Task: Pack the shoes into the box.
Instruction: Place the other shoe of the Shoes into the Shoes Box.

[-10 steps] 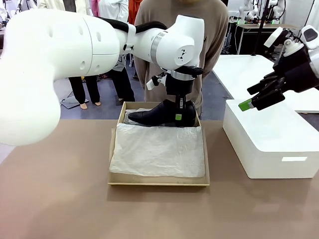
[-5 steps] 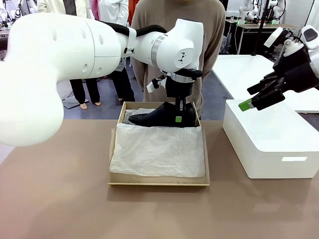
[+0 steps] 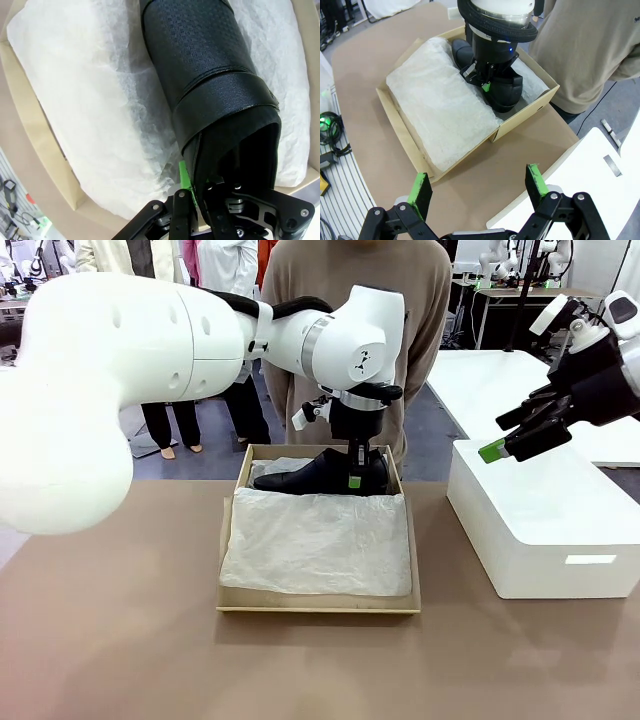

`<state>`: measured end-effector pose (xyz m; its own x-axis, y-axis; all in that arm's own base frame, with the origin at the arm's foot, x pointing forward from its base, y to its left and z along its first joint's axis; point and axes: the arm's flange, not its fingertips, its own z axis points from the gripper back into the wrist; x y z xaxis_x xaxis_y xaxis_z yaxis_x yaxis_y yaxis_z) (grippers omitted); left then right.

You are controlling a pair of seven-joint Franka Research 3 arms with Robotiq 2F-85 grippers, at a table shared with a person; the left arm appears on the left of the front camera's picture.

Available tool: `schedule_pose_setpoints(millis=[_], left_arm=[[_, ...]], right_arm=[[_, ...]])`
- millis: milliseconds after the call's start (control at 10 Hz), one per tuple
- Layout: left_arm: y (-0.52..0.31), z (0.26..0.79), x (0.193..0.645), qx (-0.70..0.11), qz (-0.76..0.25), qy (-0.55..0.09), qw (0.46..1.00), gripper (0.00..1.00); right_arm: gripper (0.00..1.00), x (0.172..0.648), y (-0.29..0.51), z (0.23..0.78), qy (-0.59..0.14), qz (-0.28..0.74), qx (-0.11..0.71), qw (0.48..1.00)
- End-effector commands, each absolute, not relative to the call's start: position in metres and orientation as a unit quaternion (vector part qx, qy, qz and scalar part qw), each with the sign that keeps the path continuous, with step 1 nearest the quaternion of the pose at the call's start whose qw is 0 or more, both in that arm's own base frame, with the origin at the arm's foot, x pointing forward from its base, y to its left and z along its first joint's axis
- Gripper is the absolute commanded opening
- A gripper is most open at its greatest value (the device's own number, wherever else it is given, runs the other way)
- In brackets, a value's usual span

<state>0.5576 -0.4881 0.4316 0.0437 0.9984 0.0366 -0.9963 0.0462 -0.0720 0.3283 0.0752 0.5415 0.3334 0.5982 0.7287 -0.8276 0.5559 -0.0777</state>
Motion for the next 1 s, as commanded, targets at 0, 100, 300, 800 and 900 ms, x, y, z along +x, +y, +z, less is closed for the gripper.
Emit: schedule_pose_setpoints(millis=[0,100,300,800,900], left_arm=[[-0.493,0.440,0.563,-0.015,0.712,-0.030,0.701,0.09],[-0.492,0.440,0.564,-0.015,0.713,-0.030,0.700,0.28],[-0.489,0.448,0.562,-0.014,0.722,-0.036,0.691,0.67],[-0.468,0.504,0.560,-0.032,0.746,-0.055,0.663,1.00],[-0.457,0.505,0.563,-0.031,0.753,-0.034,0.657,1.00]], right_arm=[[1.00,0.329,0.075,0.541,-0.371,0.445,0.162,0.799],[1.00,0.329,0.075,0.541,-0.371,0.445,0.162,0.799],[1.00,0.329,0.075,0.541,-0.371,0.445,0.162,0.799],[1.00,0.329,0.075,0.541,-0.371,0.445,0.162,0.799],[1.00,0.329,0.075,0.541,-0.371,0.445,0.162,0.799]])
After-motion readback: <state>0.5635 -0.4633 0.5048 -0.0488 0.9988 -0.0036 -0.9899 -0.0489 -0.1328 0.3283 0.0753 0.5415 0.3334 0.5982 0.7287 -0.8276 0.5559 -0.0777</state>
